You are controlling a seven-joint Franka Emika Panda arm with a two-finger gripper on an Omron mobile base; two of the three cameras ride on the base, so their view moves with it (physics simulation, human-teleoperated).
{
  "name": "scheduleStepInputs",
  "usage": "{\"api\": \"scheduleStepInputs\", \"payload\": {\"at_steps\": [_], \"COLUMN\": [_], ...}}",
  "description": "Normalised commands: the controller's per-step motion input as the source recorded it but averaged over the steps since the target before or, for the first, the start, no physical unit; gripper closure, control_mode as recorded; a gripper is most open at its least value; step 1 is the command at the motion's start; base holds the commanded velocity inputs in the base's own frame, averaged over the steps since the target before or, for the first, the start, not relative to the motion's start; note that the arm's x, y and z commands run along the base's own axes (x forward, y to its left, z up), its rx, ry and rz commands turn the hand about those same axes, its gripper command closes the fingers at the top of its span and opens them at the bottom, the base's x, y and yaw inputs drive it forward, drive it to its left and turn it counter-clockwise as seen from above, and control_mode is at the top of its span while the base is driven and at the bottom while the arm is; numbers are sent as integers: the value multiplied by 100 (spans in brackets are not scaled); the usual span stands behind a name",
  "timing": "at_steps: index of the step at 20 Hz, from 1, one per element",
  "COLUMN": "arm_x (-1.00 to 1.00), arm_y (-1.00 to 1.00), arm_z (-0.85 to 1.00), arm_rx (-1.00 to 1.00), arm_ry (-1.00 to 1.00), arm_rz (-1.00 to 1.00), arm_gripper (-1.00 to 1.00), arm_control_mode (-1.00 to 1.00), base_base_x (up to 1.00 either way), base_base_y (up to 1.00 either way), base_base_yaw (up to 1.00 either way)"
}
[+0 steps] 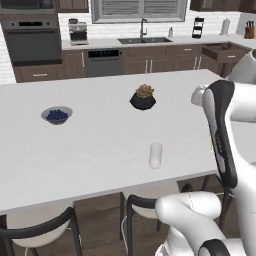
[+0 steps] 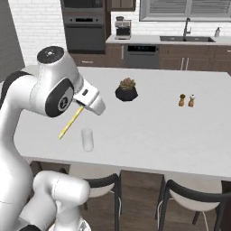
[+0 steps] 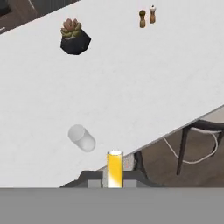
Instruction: Take a straw from the drawer in front and place it inside the glass cup on the dining counter.
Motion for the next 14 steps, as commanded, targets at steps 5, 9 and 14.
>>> {"api": "scheduleStepInputs", "payload": {"at_steps": [5,9,14], "arm_x": [34,47,23], "arm_y": [0,0,6], "arm_z": [40,34,31], "arm_rx": [9,9,9], "arm_ry": [-38,-28,-29], "arm_rz": [51,49,41], "arm_gripper": [100,100,100], "arm_control_mode": [-100,-100,-100], "base_base_x": [0,0,0], "base_base_y": [0,0,0], "base_base_yaw": [0,0,0]}}
